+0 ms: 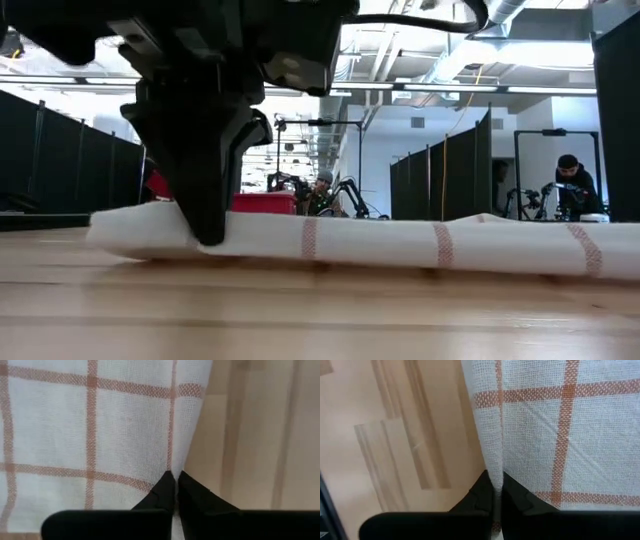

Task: Roll towel
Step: Roll the towel

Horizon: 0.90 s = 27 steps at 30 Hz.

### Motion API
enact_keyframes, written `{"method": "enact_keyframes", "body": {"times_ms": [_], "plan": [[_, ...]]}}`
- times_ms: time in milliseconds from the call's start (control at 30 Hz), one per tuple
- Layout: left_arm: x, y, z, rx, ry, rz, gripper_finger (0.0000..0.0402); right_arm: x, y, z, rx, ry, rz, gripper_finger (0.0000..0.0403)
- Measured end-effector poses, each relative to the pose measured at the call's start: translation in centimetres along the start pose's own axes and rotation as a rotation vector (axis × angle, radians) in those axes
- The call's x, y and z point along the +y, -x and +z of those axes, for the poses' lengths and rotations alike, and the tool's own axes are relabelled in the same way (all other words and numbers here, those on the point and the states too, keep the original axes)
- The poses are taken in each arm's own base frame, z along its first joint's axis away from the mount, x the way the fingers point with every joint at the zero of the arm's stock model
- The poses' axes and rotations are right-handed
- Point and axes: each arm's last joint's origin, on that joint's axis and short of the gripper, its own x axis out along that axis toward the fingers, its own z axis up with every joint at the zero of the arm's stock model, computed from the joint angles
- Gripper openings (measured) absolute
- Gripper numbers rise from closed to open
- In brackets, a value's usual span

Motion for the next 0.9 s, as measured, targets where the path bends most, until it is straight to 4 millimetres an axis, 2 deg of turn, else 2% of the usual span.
{"method": "enact_keyframes", "body": {"times_ms": [400, 500, 767, 900], "plan": [[2.3, 0.1, 1.0, 0.013, -0.029, -0.038, 0.0, 0.1, 1.7, -0.1, -0.024, -0.054, 0.061, 0.0], [2.9, 0.6, 1.2, 0.008, -0.043, -0.059, 0.0, 0.0, 1.8, -0.2, -0.023, -0.064, 0.064, 0.0], [4.8, 2.4, 1.6, -0.002, -0.08, -0.086, 0.0, -0.2, 1.5, -0.4, -0.017, -0.128, 0.072, 0.0], [6.2, 2.0, 1.4, 0.015, -0.079, -0.09, 0.0, -0.9, 0.8, -0.8, -0.011, -0.178, 0.062, 0.0]]}}
